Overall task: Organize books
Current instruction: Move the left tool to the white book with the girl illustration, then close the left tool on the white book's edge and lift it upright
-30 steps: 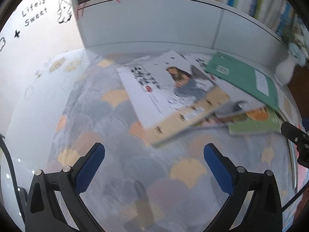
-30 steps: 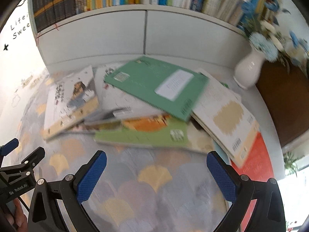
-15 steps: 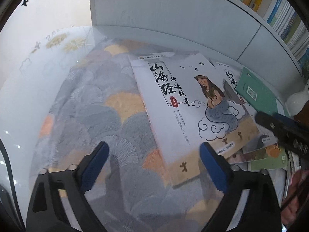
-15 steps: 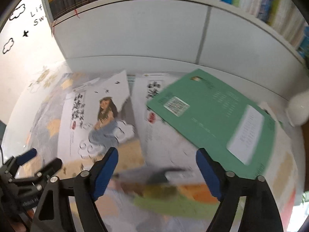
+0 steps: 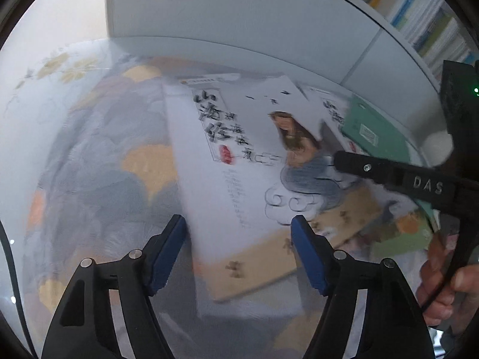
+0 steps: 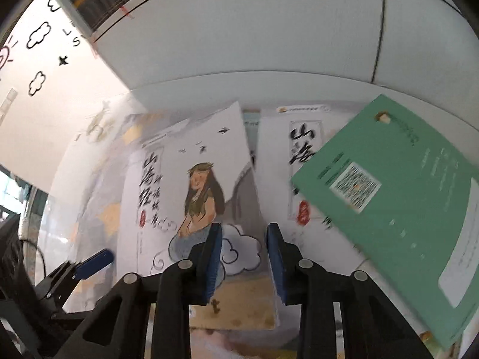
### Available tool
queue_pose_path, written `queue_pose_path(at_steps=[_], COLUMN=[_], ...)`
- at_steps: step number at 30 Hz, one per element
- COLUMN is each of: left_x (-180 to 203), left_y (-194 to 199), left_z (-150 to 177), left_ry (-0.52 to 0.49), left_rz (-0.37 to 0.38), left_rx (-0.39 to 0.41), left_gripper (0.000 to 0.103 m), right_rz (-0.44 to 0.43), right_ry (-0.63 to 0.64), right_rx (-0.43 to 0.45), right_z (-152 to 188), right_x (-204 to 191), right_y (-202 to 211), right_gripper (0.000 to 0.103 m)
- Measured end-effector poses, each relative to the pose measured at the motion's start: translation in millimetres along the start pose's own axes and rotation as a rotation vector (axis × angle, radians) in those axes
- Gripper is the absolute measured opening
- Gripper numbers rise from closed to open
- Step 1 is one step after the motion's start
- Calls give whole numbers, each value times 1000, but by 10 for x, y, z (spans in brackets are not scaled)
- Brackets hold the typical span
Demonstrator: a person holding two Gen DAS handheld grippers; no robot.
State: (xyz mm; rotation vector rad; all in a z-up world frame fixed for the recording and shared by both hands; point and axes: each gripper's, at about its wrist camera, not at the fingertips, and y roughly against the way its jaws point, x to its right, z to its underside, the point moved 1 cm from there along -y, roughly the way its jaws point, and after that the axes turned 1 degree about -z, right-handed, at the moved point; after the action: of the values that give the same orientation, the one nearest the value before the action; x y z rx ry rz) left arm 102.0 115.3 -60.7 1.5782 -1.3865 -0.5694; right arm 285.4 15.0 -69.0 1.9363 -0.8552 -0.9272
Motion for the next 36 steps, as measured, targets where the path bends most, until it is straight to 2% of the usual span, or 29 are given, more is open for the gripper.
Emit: queue_pose_path(at_steps=[1, 4, 9, 14, 17, 21, 24, 26, 29, 31, 33, 35, 36], left_x=[16, 59, 204, 521, 700, 841, 885, 850, 768, 728, 771, 783, 758], left_y=[17, 96, 301, 493, 606, 698, 716, 724, 727, 742, 748, 756, 778], left_z=[27, 140, 535, 1244, 1561, 1825, 1893, 1889, 1890, 1930, 1963, 1967, 1958], left_ry=[-8, -42, -107, -209, -262, -307, -317, -272, -203, -187, -214, -199, -145], left_rz=[-3, 21, 65, 112, 138, 209, 206, 190, 139, 139, 121, 177, 229], left_rx=[-5, 0, -36, -93, -123, -173, -172, -159, -130, -119, -108, -110, -118], left_gripper=[70, 70, 70, 71, 71, 71, 71, 71, 71, 71, 71, 66, 64], right_rz=[-18, 9, 42, 89, 107, 115, 101, 114, 130, 140, 145, 152, 143], right_ry=[6, 35, 47, 47, 0, -49, -56, -74, -119, -125, -113, -97, -92], right_rx=[-6, -17, -33, -60, -101, -171, -196, -201, -191, -161, -143, -148, -144], right_z=[39, 189, 577, 1304, 1833, 2448, 2762, 2824, 2829, 2817, 2842, 2855, 2892], right_x=[-29, -88, -142, -97, 14, 125, 206, 256, 381, 387, 355, 276, 250], right_y=[14, 90, 320, 643, 803, 993, 1168, 1194, 1206, 1242, 1257, 1222, 1309], right_gripper=[31, 31, 32, 32, 33, 35, 34, 39, 52, 52, 52, 43, 41])
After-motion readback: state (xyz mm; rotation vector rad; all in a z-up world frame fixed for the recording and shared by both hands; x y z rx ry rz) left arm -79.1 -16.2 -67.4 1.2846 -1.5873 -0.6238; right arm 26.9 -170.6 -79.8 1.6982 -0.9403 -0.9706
